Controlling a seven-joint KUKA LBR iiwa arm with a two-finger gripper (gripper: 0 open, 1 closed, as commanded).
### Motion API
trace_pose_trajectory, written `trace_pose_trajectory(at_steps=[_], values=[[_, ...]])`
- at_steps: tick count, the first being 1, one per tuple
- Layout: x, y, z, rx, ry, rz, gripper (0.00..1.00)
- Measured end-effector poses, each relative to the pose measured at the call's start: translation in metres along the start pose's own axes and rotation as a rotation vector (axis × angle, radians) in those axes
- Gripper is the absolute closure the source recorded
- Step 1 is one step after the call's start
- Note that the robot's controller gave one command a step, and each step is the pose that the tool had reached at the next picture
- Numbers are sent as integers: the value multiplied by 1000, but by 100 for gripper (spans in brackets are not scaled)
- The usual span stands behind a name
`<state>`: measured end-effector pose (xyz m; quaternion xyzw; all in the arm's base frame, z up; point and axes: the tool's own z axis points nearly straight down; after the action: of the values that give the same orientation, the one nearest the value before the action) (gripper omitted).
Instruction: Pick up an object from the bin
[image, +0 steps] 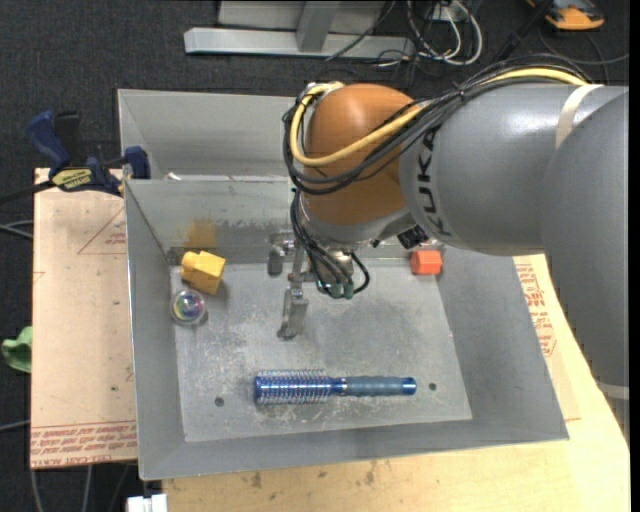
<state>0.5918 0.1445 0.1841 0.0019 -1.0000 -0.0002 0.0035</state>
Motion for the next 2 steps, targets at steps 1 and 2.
trace_pose_trajectory(at_steps=[1, 2], values=[[70, -49, 113, -1, -6, -209, 0], [90, -40, 83, 0, -8, -248, 0]])
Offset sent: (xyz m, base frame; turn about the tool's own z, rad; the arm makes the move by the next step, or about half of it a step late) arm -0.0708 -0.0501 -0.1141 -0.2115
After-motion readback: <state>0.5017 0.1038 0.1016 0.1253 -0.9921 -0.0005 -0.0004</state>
